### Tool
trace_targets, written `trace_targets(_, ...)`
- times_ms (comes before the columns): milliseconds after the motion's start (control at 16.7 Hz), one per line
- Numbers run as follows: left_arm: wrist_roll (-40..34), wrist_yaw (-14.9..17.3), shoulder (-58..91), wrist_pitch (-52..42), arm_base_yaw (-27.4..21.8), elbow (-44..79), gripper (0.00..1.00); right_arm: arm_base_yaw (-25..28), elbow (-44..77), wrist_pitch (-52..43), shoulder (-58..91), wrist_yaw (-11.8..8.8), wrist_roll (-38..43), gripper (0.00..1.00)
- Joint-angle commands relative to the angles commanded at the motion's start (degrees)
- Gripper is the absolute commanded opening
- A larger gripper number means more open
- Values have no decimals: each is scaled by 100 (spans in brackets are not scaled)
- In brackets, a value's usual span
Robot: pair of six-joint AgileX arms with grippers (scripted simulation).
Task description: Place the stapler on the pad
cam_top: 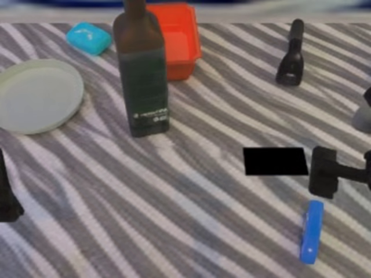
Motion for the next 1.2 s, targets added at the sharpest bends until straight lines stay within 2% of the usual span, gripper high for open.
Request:
trace_targets(300, 0, 0, 0, 0, 0, 0, 100, 544, 1091, -1006, 1499, -7, 800, 100)
trace_targets(660, 0, 0, 0, 0, 0, 0, 100, 655, 1325, -1201, 1779, -9, 962, 100)
trace_targets(900, 0, 0, 0, 0, 0, 0, 100, 636, 1169, -969, 1865, -10, 950, 100)
trace_targets(1200, 0, 0, 0, 0, 0, 0, 100, 648, 478, 285, 2401, -9, 964, 100)
